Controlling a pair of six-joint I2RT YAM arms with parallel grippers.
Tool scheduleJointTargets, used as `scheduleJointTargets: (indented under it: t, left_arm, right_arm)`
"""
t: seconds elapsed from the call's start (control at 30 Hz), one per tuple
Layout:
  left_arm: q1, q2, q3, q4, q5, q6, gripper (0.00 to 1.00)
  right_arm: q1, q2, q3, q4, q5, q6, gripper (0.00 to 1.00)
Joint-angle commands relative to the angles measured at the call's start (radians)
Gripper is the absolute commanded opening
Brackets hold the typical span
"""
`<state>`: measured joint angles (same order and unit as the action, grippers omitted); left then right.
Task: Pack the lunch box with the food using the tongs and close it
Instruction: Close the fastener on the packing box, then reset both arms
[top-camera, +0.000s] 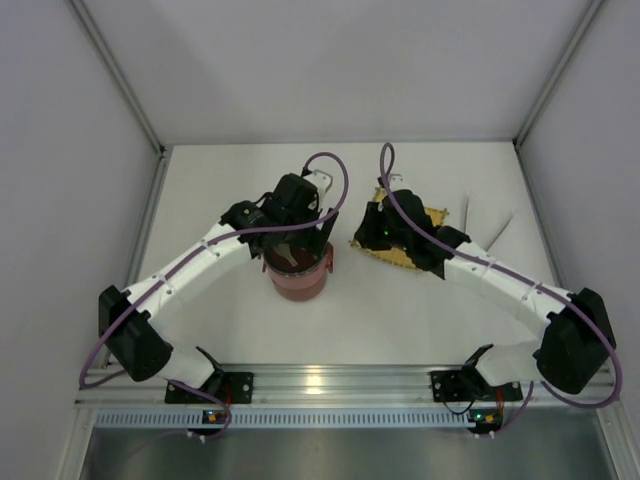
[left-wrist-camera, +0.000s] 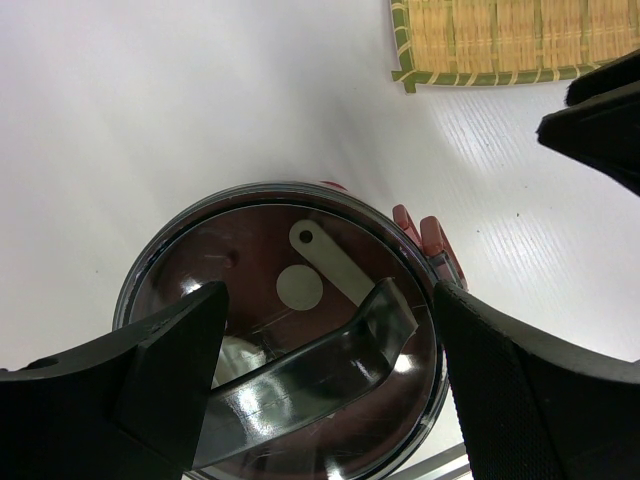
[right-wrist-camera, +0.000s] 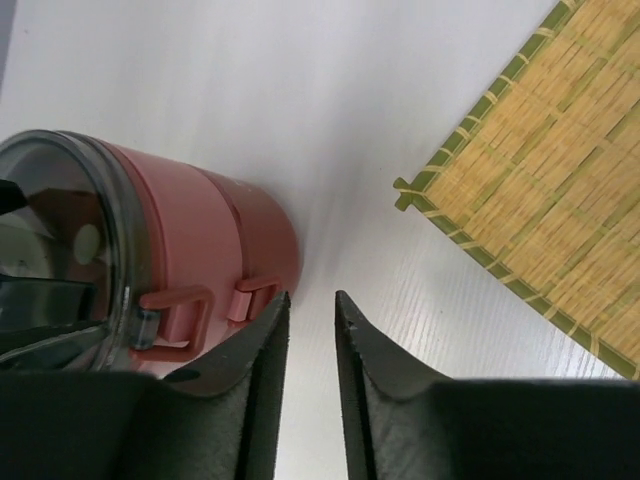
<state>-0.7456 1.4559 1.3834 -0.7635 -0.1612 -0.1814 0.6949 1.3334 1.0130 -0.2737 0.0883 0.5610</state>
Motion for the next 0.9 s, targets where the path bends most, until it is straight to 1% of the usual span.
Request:
scheduleJointTargets:
  t: [0.0, 0.1, 0.2, 0.27, 0.3, 0.37, 0.47, 0.5, 0.57, 0.6, 0.67, 0.7, 0.8, 0.87]
  left_arm:
    - [-0.001, 0.003, -0.034, -0.100, -0.003, -0.006, 0.88]
    - [-0.001, -0.002, -0.032, -0.097, -0.008, -0.010, 0.89]
    - [-0.001, -0.011, -0.026, -0.091, -0.006, -0.012, 0.91]
    - [-0.001, -0.015, -0.017, -0.089, -0.008, -0.015, 0.92]
    - [-0.001, -0.015, -0.004, -0.091, -0.009, -0.016, 0.92]
    - [-0.001, -0.014, 0.014, -0.092, -0.011, -0.020, 0.93]
    - [-0.001, -0.017, 0.057, -0.094, -0.006, -0.029, 0.94]
    - [-0.001, -0.019, 0.065, -0.091, -0.005, -0.033, 0.94]
    - [-0.001, -0.020, 0.095, -0.091, -0.006, -0.038, 0.95]
    - [-0.001, -0.020, 0.106, -0.091, -0.012, -0.046, 0.96]
    - [-0.001, -0.020, 0.147, -0.091, -0.029, -0.053, 0.97]
    - [-0.001, -0.020, 0.163, -0.091, -0.034, -0.059, 0.98]
    - [-0.001, -0.016, 0.221, -0.086, -0.029, -0.067, 0.99]
    - [-0.001, -0.023, 0.255, -0.082, -0.070, -0.075, 0.99]
  right_arm:
    - [-0.021, -0.071, 0.004, -0.008, 0.031, -0.007, 0.29]
    - [-0.028, -0.103, 0.009, -0.022, 0.042, -0.016, 0.32]
    - [-0.038, -0.131, 0.015, -0.048, 0.045, -0.027, 0.32]
    - [-0.043, -0.146, 0.015, -0.064, 0.051, -0.036, 0.35]
    - [-0.044, -0.158, 0.018, -0.068, 0.054, -0.038, 0.38]
    - [-0.043, -0.171, 0.022, -0.087, 0.062, -0.050, 0.41]
    - [-0.044, -0.192, 0.029, -0.108, 0.073, -0.070, 0.53]
    - [-0.044, -0.204, 0.029, -0.113, 0.076, -0.072, 0.62]
    - [-0.046, -0.218, 0.030, -0.125, 0.083, -0.079, 0.70]
    - [-0.046, -0.232, 0.030, -0.128, 0.088, -0.081, 0.79]
    - [-0.046, -0.241, 0.029, -0.137, 0.097, -0.087, 0.89]
    - [-0.046, -0.252, 0.029, -0.139, 0.096, -0.090, 0.99]
    - [-0.046, -0.260, 0.030, -0.150, 0.102, -0.099, 1.00]
    - [-0.044, -0.260, 0.029, -0.154, 0.108, -0.101, 1.00]
